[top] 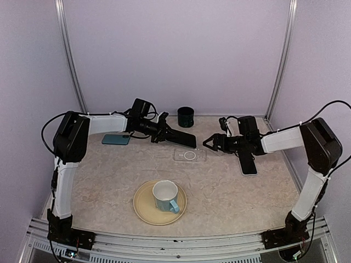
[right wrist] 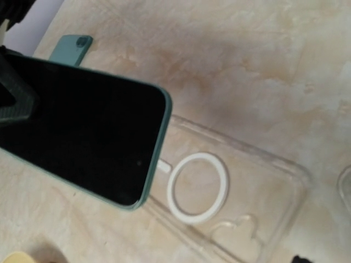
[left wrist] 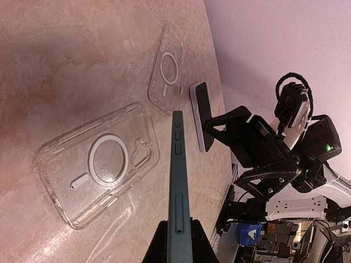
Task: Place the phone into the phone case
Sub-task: Install the phone on the phone case.
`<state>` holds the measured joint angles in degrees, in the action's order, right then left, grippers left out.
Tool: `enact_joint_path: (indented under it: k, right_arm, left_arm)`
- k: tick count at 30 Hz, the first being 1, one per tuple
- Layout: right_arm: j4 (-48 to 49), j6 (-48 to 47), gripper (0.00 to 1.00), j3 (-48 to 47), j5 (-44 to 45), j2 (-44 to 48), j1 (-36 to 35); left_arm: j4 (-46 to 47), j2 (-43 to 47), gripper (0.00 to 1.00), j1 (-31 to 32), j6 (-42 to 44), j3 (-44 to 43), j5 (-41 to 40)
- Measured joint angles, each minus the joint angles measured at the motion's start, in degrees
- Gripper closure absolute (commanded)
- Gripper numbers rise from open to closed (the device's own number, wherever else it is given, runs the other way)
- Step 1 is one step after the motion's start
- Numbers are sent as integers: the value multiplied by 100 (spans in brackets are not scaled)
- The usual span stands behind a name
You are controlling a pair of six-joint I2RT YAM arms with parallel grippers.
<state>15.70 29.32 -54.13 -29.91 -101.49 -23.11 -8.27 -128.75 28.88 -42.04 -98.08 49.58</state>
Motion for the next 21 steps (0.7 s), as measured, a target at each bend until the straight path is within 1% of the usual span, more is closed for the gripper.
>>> enact_joint_path:
  k: [9, 21]
  right_arm:
    - [-96, -116, 10, -557, 13, -726, -85]
    - [-398, -232, 8, -944, 188, -1060, -365]
  left_arm:
    - [-299, -334, 100, -9, -22, -437, 79]
    - [-463, -745, 100, -9, -168, -651, 260]
